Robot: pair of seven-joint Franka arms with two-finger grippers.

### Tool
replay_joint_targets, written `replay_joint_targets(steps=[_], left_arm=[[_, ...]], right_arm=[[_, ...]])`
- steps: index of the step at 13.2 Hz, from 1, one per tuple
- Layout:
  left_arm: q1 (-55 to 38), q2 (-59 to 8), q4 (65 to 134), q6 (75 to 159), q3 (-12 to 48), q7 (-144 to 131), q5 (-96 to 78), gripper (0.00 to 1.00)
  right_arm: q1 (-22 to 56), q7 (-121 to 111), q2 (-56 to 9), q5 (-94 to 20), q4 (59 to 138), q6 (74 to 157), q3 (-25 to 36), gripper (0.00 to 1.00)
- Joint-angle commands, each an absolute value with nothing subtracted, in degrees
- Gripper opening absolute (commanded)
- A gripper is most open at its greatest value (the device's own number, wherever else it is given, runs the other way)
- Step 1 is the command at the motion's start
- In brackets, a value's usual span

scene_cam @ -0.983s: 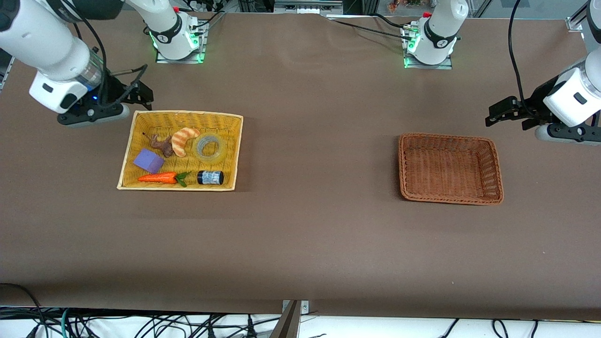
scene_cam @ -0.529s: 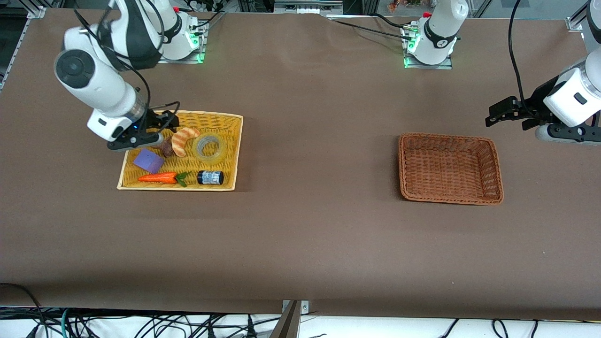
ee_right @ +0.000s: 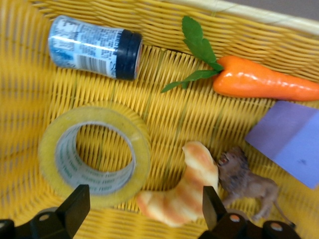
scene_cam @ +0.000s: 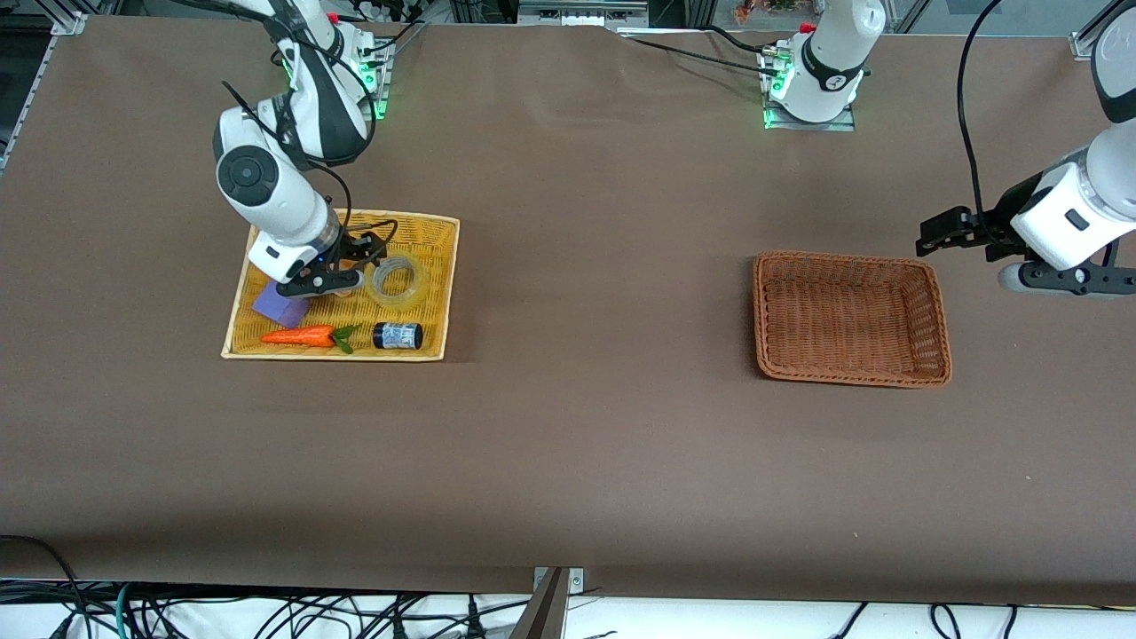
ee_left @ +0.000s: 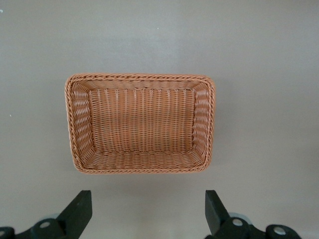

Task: Transfer tape with both arms
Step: 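Lower the right gripper onto the tape roll while the left gripper advances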

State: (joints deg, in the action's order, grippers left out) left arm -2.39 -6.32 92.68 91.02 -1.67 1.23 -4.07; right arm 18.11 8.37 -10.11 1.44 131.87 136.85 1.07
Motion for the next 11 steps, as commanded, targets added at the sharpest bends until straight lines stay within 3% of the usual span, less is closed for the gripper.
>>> replay_joint_targets(steps=[1, 3, 4, 6, 9, 10, 11], left_arm=[[-2.5, -9.5, 89.3, 90.4, -1.8, 1.8, -2.8, 1.0], [-2.5, -10.4, 88.7, 90.4, -1.8, 1.8, -2.9, 1.0], [-2.5, -11.2, 88.6, 90.4, -1.8, 1.8, -2.9, 1.0], [-2.4, -11.9, 88.6, 90.4, -1.8, 1.8, -2.9, 1.0], [-2.3, -12.9, 88.5, 90.4, -1.9, 1.8, -2.7, 1.0], [-2.0, -13.0, 88.5, 90.4, -1.9, 1.8, -3.2, 1.0], [-1.7, -13.0, 88.5, 90.4, -1.9, 1.8, -3.6, 1.0]], right_arm=[[17.8, 10.2, -12.6, 2.2, 133.6, 141.7, 0.6, 1.0], [17.8, 10.3, -13.7, 2.2, 134.6, 144.0, 0.6, 0.96], [17.8, 10.3, -14.1, 2.1, 134.6, 144.2, 0.6, 0.87], [17.8, 10.3, -14.8, 1.9, 134.6, 144.6, 0.6, 0.62], [17.9, 10.4, -14.9, 1.5, 134.6, 144.3, 0.3, 0.1], [17.8, 11.9, -14.3, 1.5, 134.4, 143.8, -0.7, 0.0], [17.8, 13.0, -13.0, 1.7, 133.7, 143.2, -1.7, 0.0]])
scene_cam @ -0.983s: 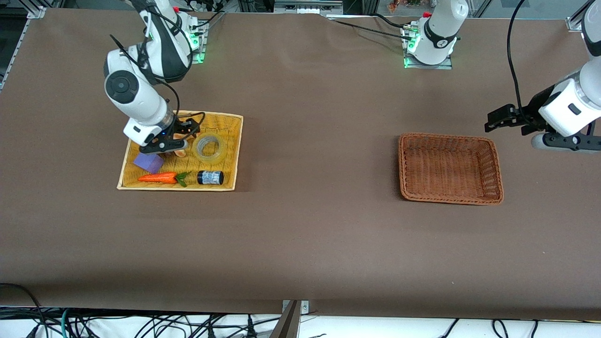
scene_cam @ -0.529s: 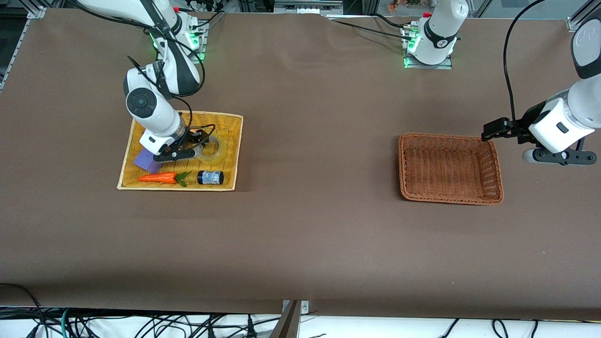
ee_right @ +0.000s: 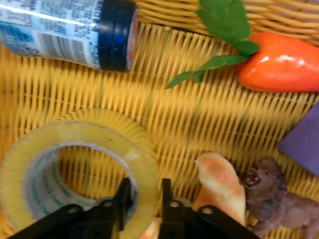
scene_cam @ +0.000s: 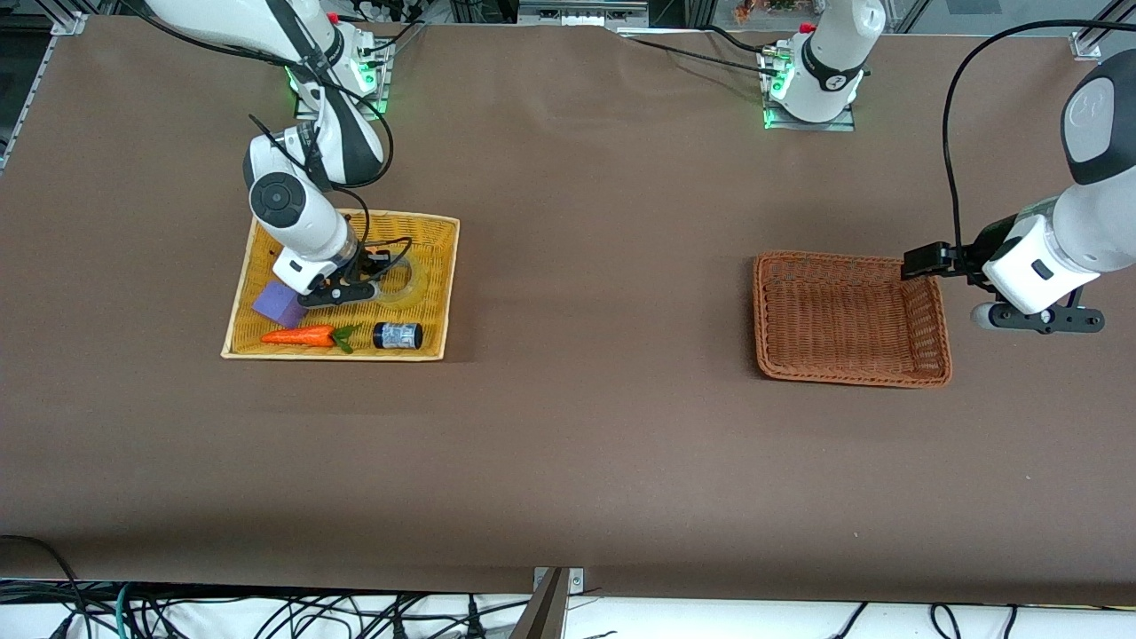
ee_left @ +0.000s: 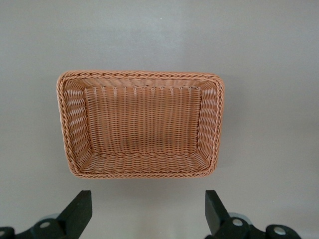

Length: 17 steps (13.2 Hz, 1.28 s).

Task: Transfer tape with both arms
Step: 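Grasp the tape roll and carry it to the table middle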

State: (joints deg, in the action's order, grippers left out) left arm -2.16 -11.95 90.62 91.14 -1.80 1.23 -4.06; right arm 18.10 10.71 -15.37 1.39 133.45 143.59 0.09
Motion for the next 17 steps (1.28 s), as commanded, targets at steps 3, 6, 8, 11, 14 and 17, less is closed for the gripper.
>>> replay_joint_targets(steps=[3, 6, 8, 11, 14, 17], left_arm=[[-1.7, -13.1, 88.6, 90.4, -1.9, 1.8, -3.4, 1.0], [-1.1, -13.5, 88.5, 90.4, -2.1, 1.8, -3.7, 1.0], [-0.4, -13.7, 88.5, 90.5, -1.8, 1.8, -5.2, 1.0], [-0.4, -14.6, 88.5, 92.4, -1.8, 1.8, -5.9, 1.0], [-0.8, -18.8, 88.6, 98.3, -1.8, 1.8, -7.0, 1.0], [-2.5, -23.3, 88.6, 104.0, -1.6, 0.9, -8.3, 1.0]], right_arm=[[17.8, 13.0, -11.1, 1.9, 120.2, 125.9, -2.7, 0.0], [18.4, 16.8, -11.9, 1.2, 106.3, 112.0, -8.9, 0.0], [23.1, 27.3, -15.1, 1.4, 101.5, 111.4, -10.9, 0.0], [34.9, 45.3, -24.3, 1.8, 94.1, 116.9, -10.9, 0.0], [42.3, 58.2, -35.4, 2.8, 85.5, 123.3, -10.6, 0.0], [45.6, 66.2, -42.3, 7.4, 83.0, 130.1, -10.6, 0.0]])
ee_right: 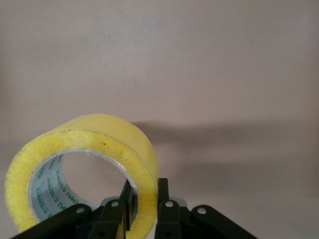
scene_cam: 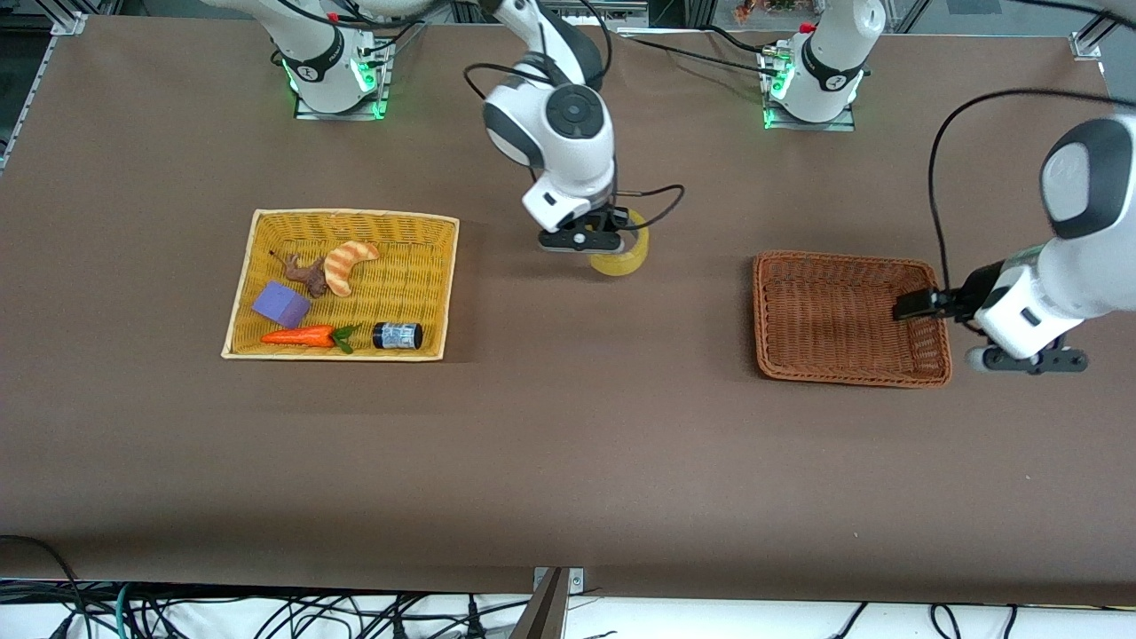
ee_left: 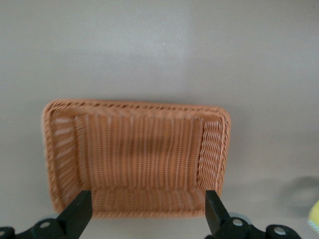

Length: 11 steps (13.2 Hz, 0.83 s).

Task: Transfer tape with both arms
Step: 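Grasp the tape roll and carry it to the table middle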

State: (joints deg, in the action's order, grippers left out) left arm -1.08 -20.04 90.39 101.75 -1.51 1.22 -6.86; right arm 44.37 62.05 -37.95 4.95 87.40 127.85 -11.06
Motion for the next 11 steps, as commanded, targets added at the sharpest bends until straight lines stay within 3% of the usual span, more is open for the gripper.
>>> replay_joint_targets(steps=[1, 3, 4, 5, 8, 9, 10, 11], left_arm=[[-3.7, -24.0, 88.5, 105.2, -1.6, 0.7, -8.4, 1.0], [-5.0, -24.9, 88.6, 106.3, -1.6, -2.0, -11.3, 1.0], [-5.8, -25.1, 88.6, 106.3, -1.6, -3.8, -11.9, 1.0], [-7.1, -25.2, 88.7, 106.3, -1.6, -5.3, -12.0, 1.0], [-10.9, -25.2, 89.3, 106.3, -1.6, -10.3, -12.0, 1.0], [-12.9, -25.1, 89.6, 106.3, -1.7, -12.0, -12.0, 1.0], [-14.6, -24.8, 89.6, 106.3, -1.7, -15.1, -12.0, 1.0], [-16.1, -24.5, 89.8, 106.3, -1.6, -17.6, -12.0, 1.0]], right_arm=[[45.8, 66.9, -43.1, 7.6, 83.0, 131.9, -10.6, 0.0], [45.5, 67.0, -43.6, 7.6, 83.1, 132.2, -10.6, 0.03], [45.4, 67.0, -43.8, 7.6, 83.2, 132.2, -10.6, 0.16], [45.4, 67.1, -44.3, 7.6, 83.4, 132.3, -10.6, 0.23], [45.3, 66.9, -44.8, 7.6, 83.7, 132.5, -10.6, 0.23], [45.2, 66.6, -44.7, 7.6, 83.6, 132.4, -10.7, 0.31], [45.1, 66.3, -44.6, 7.5, 83.6, 132.4, -10.6, 0.45], [44.9, 66.4, -44.5, 7.5, 83.6, 132.4, -10.6, 0.68]])
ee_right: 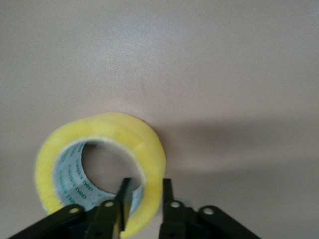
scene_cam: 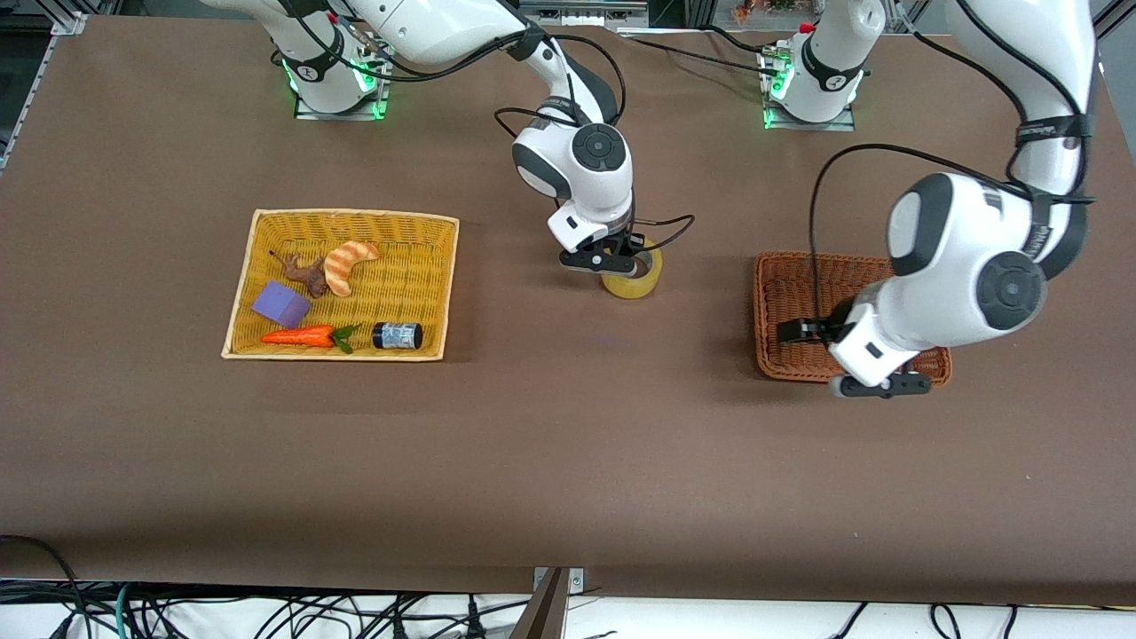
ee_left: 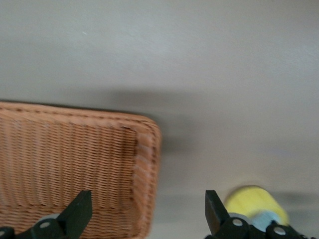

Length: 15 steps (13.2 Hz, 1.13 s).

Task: Transfer tape with both arms
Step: 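Grasp the tape roll and carry it to the table middle, then set the tape down while the left gripper reaches toward it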

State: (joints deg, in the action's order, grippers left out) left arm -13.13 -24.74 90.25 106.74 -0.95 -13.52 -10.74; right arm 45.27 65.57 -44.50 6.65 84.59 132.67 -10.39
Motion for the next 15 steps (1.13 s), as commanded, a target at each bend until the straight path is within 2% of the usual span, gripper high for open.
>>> replay_joint_targets(steps=[1, 2, 5, 8, 12, 15], left_arm=[[-17.7, -24.2, 90.4, 106.3, -1.6, -19.1, -12.0, 1.0], [-18.8, -23.2, 91.5, 106.3, -1.6, -20.1, -12.0, 1.0], [-22.1, -20.0, 95.1, 106.6, -1.6, -23.4, -12.0, 1.0], [-23.8, -16.7, 103.8, 114.7, 0.9, -27.6, -11.7, 1.0], [-24.0, -16.4, 112.5, 127.2, 7.7, -36.0, -8.8, 1.0], [-24.1, -18.2, 113.5, 128.8, 10.5, -38.1, -2.7, 1.0]], right_arm=[[44.8, 66.3, -44.3, 7.5, 83.6, 132.3, -10.6, 0.8], [44.6, 66.1, -44.0, 7.5, 83.4, 131.8, -10.6, 0.88], [39.7, 61.4, -38.2, 6.9, 83.7, 125.8, -10.6, 0.96], [32.2, 44.5, -29.7, 1.4, 86.0, 116.3, -10.6, 0.98], [18.3, 19.6, -14.5, -1.1, 96.6, 107.6, -10.7, 0.98], [8.6, 2.8, -4.6, -1.1, 106.3, 107.2, -10.5, 0.99]])
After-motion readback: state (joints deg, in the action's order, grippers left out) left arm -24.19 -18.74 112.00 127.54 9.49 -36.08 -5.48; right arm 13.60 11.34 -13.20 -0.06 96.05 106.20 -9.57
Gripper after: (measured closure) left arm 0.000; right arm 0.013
